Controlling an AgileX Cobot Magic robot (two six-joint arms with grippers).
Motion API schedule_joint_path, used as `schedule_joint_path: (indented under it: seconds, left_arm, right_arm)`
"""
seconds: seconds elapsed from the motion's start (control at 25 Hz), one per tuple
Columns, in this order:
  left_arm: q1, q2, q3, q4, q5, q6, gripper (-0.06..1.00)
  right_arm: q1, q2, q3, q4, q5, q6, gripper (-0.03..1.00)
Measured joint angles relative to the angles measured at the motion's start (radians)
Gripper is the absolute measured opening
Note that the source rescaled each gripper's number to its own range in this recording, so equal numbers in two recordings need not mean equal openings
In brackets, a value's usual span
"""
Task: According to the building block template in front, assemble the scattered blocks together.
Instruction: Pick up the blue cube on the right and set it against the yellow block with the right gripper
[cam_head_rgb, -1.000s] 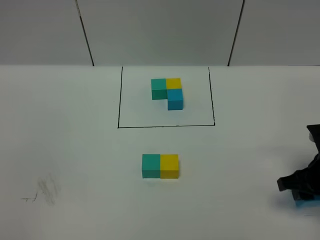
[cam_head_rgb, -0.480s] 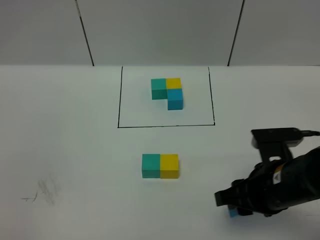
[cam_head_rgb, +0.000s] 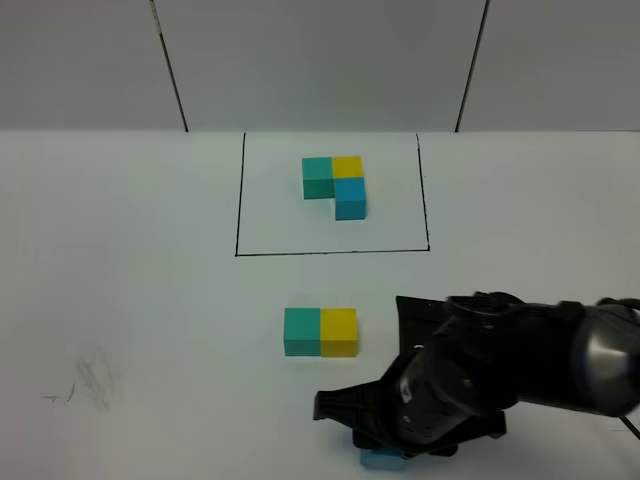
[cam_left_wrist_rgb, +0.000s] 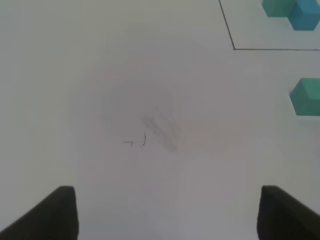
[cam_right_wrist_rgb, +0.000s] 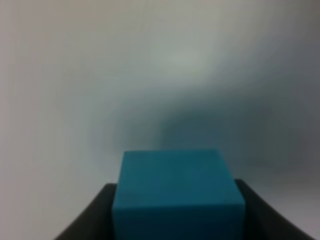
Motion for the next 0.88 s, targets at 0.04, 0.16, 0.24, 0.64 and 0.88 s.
schedule_joint_path:
  seconds: [0.04, 0.16, 0.24, 0.64, 0.88]
  left_arm:
    - [0.0, 0.0, 0.0, 0.0, 0.0, 0.0, 0.59]
    - [0.0, 0.0, 0.0, 0.0, 0.0, 0.0, 0.59]
    - [0.0, 0.0, 0.0, 0.0, 0.0, 0.0, 0.59]
    - [0.0, 0.0, 0.0, 0.0, 0.0, 0.0, 0.59]
    - [0.0, 0.0, 0.0, 0.0, 0.0, 0.0, 0.59]
  right_arm:
    - [0.012, 0.028, -0.046, -0.026, 0.038, 0.047, 0.03]
    - [0.048, 0.114, -0.171, -0.123, 0.145, 0.134, 0.03]
    - [0.061, 0.148, -0.237, -0.174, 0.187, 0.16, 0.03]
    - [0.065, 0.26, -0.454, -0.197, 0.302, 0.153, 0.03]
    - [0.06, 0.353, -0.593, -0.188, 0.449, 0.104, 0.03]
